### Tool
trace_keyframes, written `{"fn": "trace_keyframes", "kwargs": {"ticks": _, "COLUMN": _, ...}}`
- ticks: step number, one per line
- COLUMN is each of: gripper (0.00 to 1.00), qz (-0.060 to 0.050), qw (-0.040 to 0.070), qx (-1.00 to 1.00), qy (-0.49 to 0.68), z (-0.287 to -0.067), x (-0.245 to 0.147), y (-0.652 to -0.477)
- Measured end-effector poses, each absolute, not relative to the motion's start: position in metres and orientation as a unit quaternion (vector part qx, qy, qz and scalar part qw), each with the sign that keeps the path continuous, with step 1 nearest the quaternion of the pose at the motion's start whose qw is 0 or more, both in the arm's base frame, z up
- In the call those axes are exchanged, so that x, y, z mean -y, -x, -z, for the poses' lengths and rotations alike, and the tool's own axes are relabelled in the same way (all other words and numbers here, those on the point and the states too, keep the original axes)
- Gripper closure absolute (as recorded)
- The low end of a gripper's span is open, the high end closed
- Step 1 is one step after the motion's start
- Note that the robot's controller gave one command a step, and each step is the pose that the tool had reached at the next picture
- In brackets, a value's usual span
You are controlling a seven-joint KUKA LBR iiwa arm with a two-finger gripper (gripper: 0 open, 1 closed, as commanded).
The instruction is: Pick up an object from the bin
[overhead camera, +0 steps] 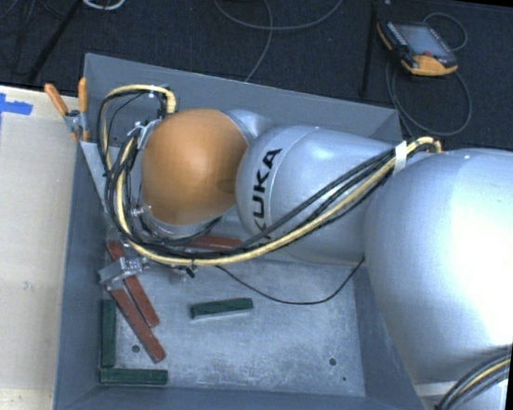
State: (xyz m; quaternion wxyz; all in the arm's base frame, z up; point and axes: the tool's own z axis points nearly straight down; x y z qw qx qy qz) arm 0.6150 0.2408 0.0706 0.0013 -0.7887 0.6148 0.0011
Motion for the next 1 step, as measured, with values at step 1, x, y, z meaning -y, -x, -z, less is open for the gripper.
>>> {"fn": "trace_keyframes", "kwargs": {"ticks": 1, "gripper": 0.0, "qz": 0.0, "qw": 0.002, "qx": -0.555, "qy": 0.832, "z": -0.0706, "x": -0.2447, "y": -0.6124}}
